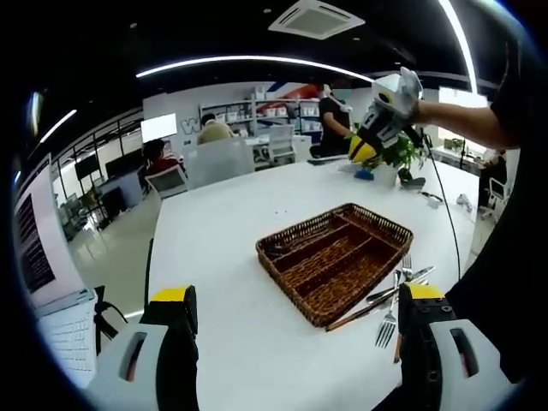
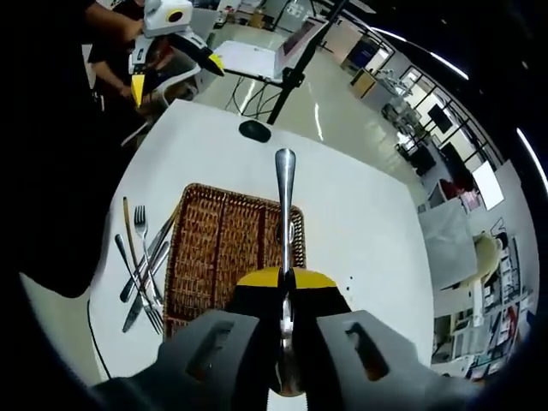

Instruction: Arrange the knives, forks, and spoons in their matching storage slots by inserting each utensil handle-first until every utensil is classified and aligned in the correct compartment

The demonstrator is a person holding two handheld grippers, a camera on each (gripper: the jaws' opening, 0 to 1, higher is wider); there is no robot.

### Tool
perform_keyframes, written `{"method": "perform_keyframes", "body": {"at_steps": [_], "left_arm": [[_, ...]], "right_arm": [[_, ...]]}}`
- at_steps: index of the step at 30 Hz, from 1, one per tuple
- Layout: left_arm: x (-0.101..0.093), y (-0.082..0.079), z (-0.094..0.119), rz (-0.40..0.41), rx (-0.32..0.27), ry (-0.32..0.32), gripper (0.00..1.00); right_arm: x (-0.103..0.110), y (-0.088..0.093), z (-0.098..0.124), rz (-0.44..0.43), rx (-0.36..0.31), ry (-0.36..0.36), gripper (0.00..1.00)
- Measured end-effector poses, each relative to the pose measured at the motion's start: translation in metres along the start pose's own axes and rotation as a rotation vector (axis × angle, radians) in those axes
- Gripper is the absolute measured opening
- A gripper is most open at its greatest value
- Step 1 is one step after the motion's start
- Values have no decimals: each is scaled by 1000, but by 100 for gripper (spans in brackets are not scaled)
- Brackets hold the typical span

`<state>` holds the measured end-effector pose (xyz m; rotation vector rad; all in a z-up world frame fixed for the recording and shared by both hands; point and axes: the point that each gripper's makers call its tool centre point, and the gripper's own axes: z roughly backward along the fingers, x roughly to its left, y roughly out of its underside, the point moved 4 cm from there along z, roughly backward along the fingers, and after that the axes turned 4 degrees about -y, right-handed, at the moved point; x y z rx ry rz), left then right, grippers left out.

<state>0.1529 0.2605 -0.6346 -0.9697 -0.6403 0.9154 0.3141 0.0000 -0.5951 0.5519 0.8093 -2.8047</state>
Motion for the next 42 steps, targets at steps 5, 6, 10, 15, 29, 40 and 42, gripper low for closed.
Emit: {"method": "perform_keyframes", "body": {"at_steps": [5, 6, 10, 15, 29, 40, 42], "left_arm": [[6, 2, 0, -3, 5, -6, 100], [7, 2, 1, -2, 7, -8, 100], [15, 4, 2, 0, 10, -13, 100], [16, 6, 2, 4, 19, -13, 100], [26, 11, 5, 16, 28, -26, 100], [28, 13, 5, 19, 33, -30, 100], [28, 13, 5, 20, 33, -31, 100]], "right_arm": [[-6, 0, -5, 12, 1, 0, 0], [-11, 0, -7, 19, 4, -1, 0], [-22, 0, -13, 26, 8, -4, 0], [-33, 2, -20, 40, 24, -2, 0], [-53, 8, -31, 43, 45, 2, 0], [-54, 17, -42, 47, 61, 3, 0], [-54, 19, -45, 44, 61, 2, 0]]}}
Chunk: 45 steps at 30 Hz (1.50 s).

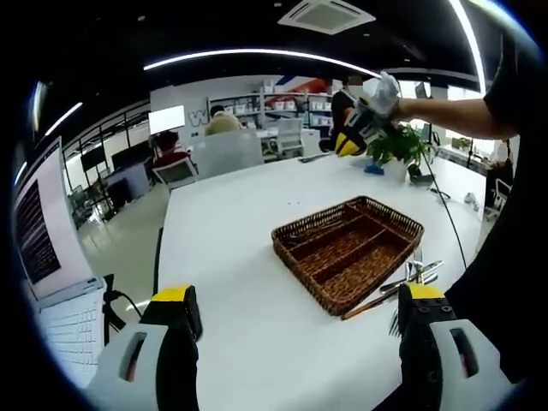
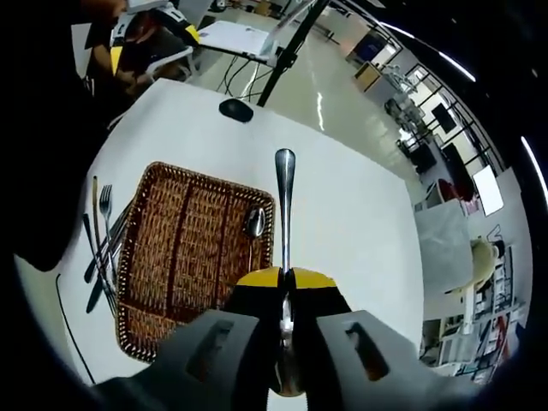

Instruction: Arrange the knives, forks, and spoons in their matching storage slots by inserting each utensil handle-first until every utensil is classified and aligned in the correct compartment

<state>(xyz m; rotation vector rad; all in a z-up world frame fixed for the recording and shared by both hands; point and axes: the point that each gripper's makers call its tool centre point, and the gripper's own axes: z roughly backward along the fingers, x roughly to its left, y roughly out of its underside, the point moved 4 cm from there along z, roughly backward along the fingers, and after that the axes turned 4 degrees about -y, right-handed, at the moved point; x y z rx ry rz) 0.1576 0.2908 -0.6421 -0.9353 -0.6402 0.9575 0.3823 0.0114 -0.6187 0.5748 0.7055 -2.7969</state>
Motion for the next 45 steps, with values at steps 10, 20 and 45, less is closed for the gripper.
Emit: {"method": "perform_keyframes", "body": {"at_steps": [10, 20, 45], "left_arm": [[2, 3, 0, 5, 9, -4, 100], [4, 4, -2, 8, 17, -3, 100], [11, 11, -5, 4, 42, -4, 100]], "right_arm": [[7, 8, -14, -14, 4, -15, 0], [12, 17, -30, -25, 16, -29, 0], [32, 44, -80, -65, 37, -80, 0]]}}
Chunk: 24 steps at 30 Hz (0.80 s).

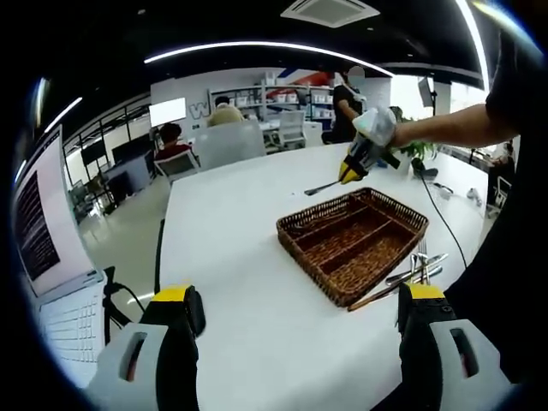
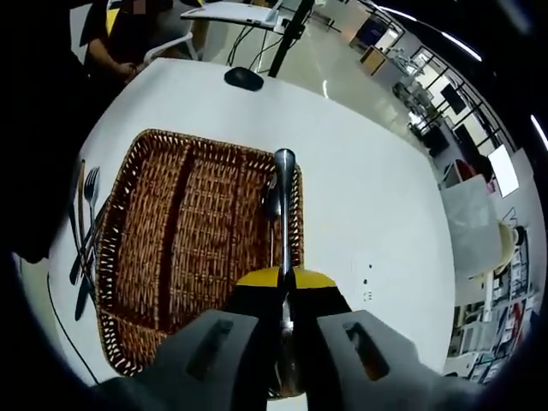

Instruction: Arrange the knives, forks, and spoons in their matching storage slots by inserting each utensil handle-first until every utensil is classified and aligned in the correct compartment

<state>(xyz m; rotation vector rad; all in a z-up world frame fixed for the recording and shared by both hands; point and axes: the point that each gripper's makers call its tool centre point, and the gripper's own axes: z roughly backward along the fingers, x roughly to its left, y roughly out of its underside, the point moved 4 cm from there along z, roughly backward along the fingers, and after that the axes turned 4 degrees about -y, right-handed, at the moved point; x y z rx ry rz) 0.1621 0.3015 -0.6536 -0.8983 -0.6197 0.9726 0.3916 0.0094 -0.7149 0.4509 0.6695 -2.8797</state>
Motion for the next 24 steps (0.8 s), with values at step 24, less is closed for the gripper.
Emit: {"method": "perform_keyframes", "body": {"at_steps": [24], "left_arm": [[6, 7, 5, -6, 24, -3, 100]], "right_arm": [[14, 21, -54, -48, 25, -85, 0]]}}
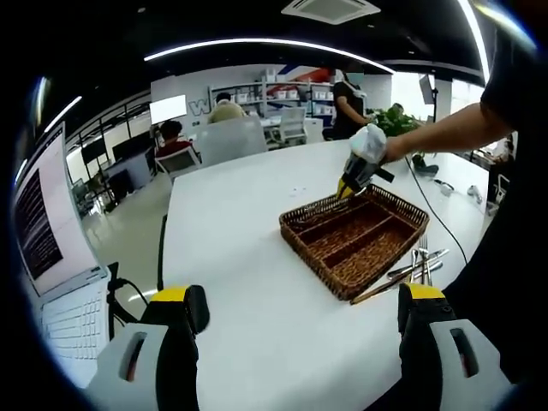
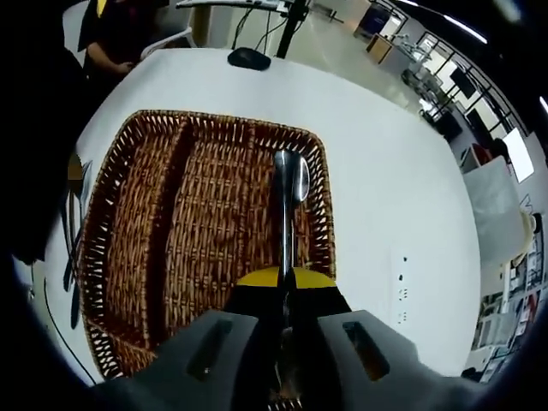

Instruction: Arrange the knives, forks, and spoons in their matching storage slots by inserting each utensil handle-first until every utensil is classified and aligned in the correct compartment

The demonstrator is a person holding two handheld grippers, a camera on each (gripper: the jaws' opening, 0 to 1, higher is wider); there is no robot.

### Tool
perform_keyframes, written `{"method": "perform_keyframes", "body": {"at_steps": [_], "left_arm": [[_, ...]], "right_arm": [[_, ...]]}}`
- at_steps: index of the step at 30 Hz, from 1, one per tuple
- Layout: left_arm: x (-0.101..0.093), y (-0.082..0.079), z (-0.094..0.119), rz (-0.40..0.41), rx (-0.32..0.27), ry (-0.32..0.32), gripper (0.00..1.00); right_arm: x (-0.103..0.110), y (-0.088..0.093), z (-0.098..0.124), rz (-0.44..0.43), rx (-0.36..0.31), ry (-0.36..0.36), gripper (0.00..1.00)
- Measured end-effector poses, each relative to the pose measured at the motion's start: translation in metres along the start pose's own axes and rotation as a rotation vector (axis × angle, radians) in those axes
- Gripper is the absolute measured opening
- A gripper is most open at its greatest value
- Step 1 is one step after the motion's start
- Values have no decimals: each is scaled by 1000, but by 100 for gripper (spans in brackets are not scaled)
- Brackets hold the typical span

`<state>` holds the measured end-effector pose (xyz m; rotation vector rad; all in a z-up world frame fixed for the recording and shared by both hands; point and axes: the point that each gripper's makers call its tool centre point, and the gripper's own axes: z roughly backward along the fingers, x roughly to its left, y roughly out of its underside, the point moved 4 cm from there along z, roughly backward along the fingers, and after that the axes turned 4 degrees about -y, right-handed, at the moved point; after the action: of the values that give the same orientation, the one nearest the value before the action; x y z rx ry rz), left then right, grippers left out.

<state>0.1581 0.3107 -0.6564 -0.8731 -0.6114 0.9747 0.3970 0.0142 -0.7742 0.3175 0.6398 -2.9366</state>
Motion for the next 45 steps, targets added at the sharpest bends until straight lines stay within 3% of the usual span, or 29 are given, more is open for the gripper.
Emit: {"method": "perform_keyframes", "body": {"at_steps": [8, 27, 34, 39, 45], "left_arm": [[1, 3, 1, -6, 14, 1, 100], [5, 6, 4, -8, 28, -5, 100], [7, 7, 5, -14, 30, -8, 100], [9, 6, 6, -14, 30, -12, 100], [10, 7, 7, -13, 31, -14, 100]], "right_arm": [[3, 4, -17, -17, -3, -39, 0], [9, 10, -42, 43, 58, -93, 0], [6, 11, -50, -9, 88, -103, 0], [-1, 12, -50, -178, 61, -65, 0], [0, 16, -51, -170, 72, -93, 1]]}}
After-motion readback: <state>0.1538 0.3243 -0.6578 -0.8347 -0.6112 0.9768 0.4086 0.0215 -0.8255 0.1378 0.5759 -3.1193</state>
